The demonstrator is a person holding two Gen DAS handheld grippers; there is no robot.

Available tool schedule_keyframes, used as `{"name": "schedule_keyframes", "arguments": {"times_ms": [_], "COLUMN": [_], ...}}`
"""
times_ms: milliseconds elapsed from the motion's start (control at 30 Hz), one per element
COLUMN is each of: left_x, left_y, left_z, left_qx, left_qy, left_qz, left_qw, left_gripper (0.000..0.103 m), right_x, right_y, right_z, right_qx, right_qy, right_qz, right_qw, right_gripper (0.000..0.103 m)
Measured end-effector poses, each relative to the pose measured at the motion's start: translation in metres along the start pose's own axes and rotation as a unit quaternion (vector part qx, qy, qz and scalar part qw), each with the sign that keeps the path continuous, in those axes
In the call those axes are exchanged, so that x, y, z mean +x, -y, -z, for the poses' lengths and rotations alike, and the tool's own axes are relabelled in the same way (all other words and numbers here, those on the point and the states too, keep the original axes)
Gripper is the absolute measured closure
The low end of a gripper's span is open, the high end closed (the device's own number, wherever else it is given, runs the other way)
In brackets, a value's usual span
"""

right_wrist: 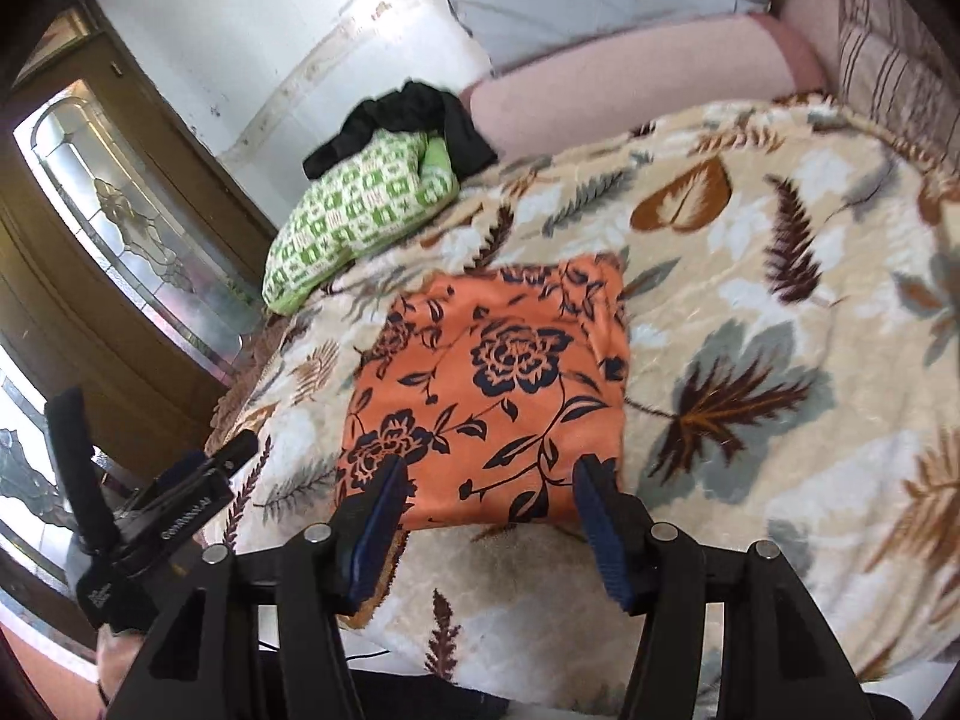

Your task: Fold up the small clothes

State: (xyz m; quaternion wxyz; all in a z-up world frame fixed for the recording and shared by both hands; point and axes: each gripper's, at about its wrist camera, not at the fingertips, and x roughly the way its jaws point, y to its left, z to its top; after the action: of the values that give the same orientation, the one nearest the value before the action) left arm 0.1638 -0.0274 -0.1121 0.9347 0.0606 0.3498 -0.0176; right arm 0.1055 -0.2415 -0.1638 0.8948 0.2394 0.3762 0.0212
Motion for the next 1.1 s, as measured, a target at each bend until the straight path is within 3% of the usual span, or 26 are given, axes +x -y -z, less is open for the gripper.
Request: {"name": "schedule_keyframes", "arguments": {"times_ms": [233,467,667,1100], "left_x": [-0.059,-0.101,-0.131,-0.154], "left_y": [-0.004,-0.005,-0.010,-0.015], "left_z": [-0.012,-0.011,-0.005,-0.002], "left_qx": [-0.007,0.005,-0.003,0.016], "left_qy": [0.041,0.067,0.076,0.079], "left_qz": [-0.017,-0.062,-0.035,-0.025], "left_qw": [0.9990,0.9958,0.9964,0.9965], "left_gripper": [0.021,0.022,0.021,0.021], "right_x": [-0.053,-0.095,-0.117,-0.133], "right_y": [-0.026,-0.047,-0.067,-0.087], "right_z": [0.007,0.017,0.024,0.030], "right_qx": [-0.051,-0.086,-0.112,-0.127], "right_qy": [0.060,0.103,0.118,0.133], "right_qz": [0.035,0.064,0.070,0.069], "right_qw": [0.996,0.989,0.984,0.980], "right_gripper": [0.039,0.039,0.039,0.038]}}
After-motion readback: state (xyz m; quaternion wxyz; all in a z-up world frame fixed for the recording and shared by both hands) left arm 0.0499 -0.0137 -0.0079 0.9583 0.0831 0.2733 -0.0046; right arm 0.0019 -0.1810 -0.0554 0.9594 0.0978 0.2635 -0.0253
